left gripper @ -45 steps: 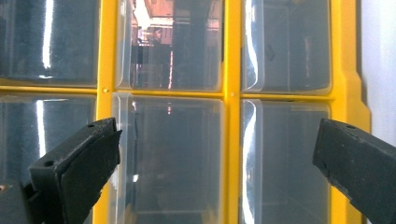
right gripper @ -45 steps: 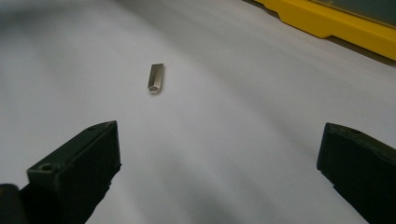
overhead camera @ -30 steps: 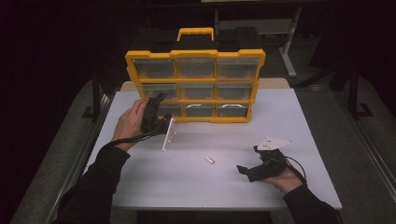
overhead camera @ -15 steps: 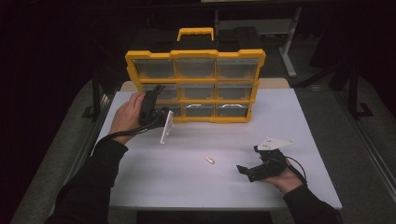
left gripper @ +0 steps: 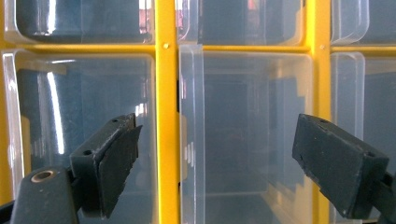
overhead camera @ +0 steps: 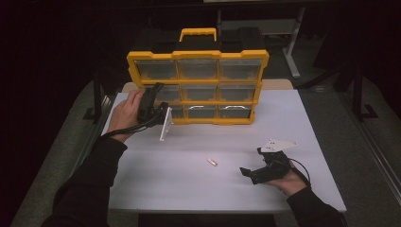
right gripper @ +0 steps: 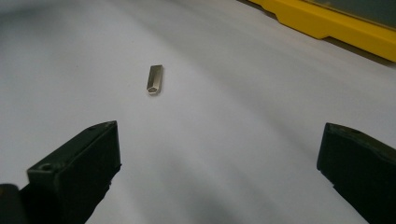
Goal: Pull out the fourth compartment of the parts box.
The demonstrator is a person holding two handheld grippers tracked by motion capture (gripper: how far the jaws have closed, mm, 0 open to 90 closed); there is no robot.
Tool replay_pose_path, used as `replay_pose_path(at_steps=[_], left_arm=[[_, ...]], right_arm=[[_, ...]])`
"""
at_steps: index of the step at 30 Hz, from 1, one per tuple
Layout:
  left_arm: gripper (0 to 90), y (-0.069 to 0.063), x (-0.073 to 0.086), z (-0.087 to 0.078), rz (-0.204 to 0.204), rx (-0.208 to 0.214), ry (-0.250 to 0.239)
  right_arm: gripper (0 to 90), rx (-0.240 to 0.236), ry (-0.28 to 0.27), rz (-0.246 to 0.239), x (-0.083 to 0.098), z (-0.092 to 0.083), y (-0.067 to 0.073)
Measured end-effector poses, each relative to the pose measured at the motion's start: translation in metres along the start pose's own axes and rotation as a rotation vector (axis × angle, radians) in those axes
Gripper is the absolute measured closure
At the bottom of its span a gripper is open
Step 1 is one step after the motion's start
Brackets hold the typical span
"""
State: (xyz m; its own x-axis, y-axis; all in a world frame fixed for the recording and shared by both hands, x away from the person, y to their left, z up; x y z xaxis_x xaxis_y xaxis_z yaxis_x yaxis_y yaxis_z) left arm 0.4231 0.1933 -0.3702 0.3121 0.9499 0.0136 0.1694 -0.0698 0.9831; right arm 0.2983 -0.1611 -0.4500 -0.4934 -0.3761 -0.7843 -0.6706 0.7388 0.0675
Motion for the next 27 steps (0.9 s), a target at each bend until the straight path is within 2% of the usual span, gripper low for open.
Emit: replay_pose_path(at_steps=[9, 14, 27], left_arm=[[21.6, 0.0015, 0.0038, 0.0018, -0.010, 0.008, 0.028], [29.1, 0.0033, 0.0061, 0.0015, -0.016, 0.005, 0.044], [45.2, 0.0097, 0.0053, 0.0001, -0.021, -0.007, 0.051]], right_arm=[[0.0, 0.000, 0.000, 0.000, 0.0000, -0.0001, 0.0001], [0.0, 0.000, -0.001, 0.001, 0.0000, -0.0004, -0.0001], [0.0, 0.001, -0.004, 0.002, -0.0002, -0.0013, -0.0005]])
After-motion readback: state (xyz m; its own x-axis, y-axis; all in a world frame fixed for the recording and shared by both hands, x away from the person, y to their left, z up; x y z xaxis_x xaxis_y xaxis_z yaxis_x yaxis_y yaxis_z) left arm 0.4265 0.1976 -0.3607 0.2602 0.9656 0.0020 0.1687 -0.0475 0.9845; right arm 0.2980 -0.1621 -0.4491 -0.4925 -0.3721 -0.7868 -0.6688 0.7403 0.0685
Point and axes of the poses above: each handheld gripper's, and its own axes: z roughly forward along the jaws, x roughly out of its underside, y roughly to its left, the point moved 3 cm from there along z, roughly forward along the jaws, and after that the axes turned 5 degrees about x, right-handed, at the moved point
